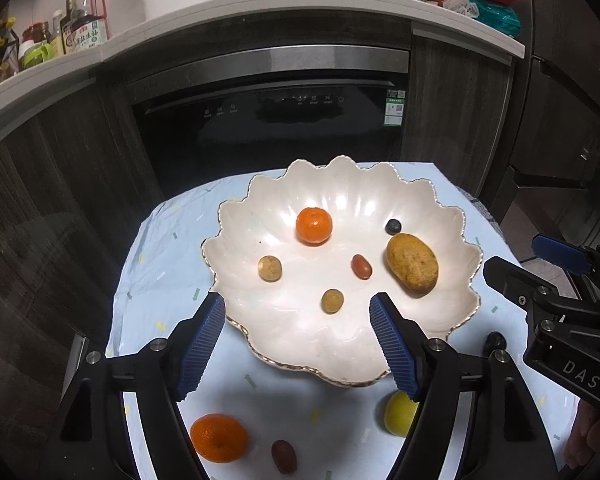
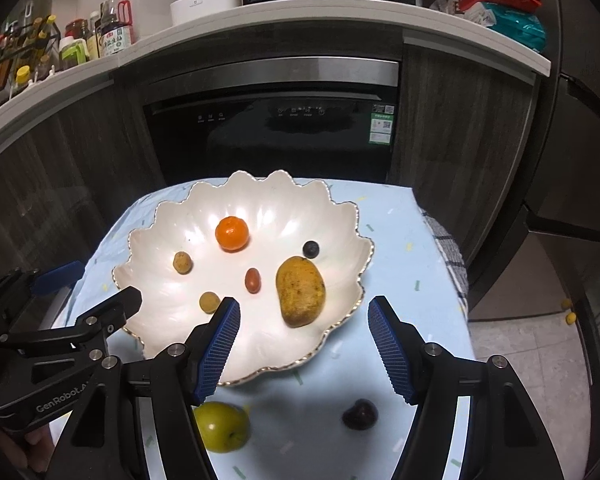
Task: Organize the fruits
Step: 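Withdraw both open tools from the bowl toward the remaining fruits, then close the left tool on the green apple while the right tool grasps the dark plum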
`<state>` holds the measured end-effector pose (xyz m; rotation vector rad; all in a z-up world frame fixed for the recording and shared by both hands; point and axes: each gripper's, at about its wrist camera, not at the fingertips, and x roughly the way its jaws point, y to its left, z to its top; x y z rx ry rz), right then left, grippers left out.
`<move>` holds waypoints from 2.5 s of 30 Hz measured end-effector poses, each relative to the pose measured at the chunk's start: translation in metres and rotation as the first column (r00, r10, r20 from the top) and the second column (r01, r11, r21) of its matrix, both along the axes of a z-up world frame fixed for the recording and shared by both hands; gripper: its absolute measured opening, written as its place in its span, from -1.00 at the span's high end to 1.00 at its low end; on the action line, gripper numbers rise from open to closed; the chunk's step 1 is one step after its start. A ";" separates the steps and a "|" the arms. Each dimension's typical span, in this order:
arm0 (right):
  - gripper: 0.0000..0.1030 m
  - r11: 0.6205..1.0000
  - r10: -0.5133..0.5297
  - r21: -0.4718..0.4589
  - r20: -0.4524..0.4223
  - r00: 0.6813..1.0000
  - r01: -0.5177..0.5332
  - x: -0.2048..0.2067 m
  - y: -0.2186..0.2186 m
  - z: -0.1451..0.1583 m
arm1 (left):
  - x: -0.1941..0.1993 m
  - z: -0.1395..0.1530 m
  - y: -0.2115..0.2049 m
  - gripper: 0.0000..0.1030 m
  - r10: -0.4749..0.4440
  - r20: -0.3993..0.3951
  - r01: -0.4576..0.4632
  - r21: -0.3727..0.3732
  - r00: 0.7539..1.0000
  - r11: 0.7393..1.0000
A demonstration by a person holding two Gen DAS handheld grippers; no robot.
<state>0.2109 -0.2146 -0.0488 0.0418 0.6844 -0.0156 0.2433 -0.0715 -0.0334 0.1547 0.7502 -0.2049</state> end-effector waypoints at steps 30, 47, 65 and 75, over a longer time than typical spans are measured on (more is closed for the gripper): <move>-0.31 0.998 -0.065 -0.013 0.028 0.997 0.066 -0.045 -0.048 0.009 | -0.050 0.012 -0.044 -0.44 -0.050 0.027 0.050 0.004 0.998 0.999; -0.31 0.998 -0.057 -0.003 -0.019 0.998 0.057 -0.054 -0.053 -0.024 | -0.066 -0.014 -0.043 -0.44 -0.049 -0.011 0.049 0.016 0.999 0.999; -0.31 1.000 -0.022 0.010 -0.092 0.995 0.023 -0.042 -0.058 -0.069 | -0.068 -0.056 -0.055 -0.44 -0.068 -0.090 0.071 0.021 0.994 0.997; -0.31 1.000 0.005 0.007 -0.123 0.992 -0.004 -0.033 -0.058 -0.086 | -0.064 -0.076 -0.061 -0.44 -0.056 -0.123 0.060 0.029 0.991 0.998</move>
